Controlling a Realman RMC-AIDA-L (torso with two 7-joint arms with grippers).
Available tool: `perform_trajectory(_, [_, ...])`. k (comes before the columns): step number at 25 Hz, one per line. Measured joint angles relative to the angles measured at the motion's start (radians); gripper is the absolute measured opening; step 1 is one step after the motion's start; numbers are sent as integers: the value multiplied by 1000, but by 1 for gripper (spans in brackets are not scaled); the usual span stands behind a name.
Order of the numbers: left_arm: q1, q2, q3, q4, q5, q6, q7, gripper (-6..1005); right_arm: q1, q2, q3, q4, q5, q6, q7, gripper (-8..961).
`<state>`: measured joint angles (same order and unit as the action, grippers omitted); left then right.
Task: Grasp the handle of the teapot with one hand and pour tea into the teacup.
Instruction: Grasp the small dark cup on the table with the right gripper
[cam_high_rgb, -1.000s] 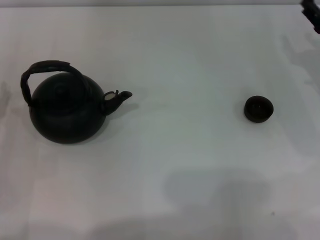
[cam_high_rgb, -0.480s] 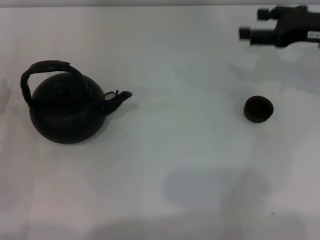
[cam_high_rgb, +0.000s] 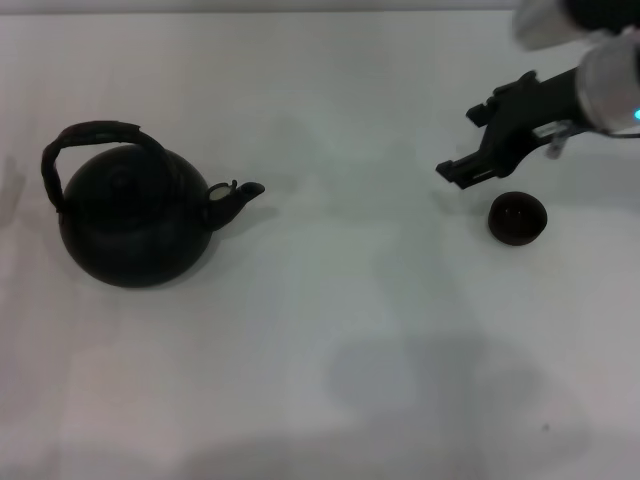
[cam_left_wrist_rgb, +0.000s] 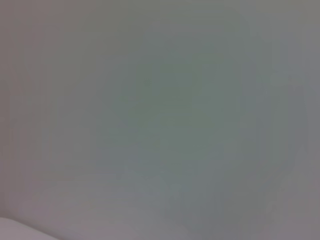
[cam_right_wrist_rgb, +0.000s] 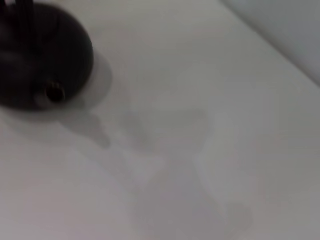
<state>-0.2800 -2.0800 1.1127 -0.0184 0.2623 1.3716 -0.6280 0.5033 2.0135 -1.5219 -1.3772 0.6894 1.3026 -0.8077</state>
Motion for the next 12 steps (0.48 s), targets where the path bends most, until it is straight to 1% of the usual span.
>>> perform_trajectory(2, [0, 0, 0, 0, 1, -1, 0, 874, 20, 0, -60, 3, -50, -6, 55, 803])
perform_trajectory(3, [0, 0, 0, 0, 1, -1, 0, 874, 20, 0, -60, 3, -50, -6, 55, 801])
perform_trajectory(4, [-1, 0, 0, -1, 3, -1, 0, 874, 33, 0, -109, 6, -101, -8, 105, 800])
perform_trajectory(5, [-1, 0, 0, -1, 3, -1, 0, 874, 33, 0, -109, 6, -101, -8, 105, 799])
perform_trajectory(9, [-1, 0, 0, -5, 5, -2, 1, 875, 40, 2, -172, 18, -195, -4, 180, 793])
perform_trajectory(12, [-1, 0, 0, -6, 6, -3, 1, 875, 41, 2, -177, 40, -203, 3, 194, 789])
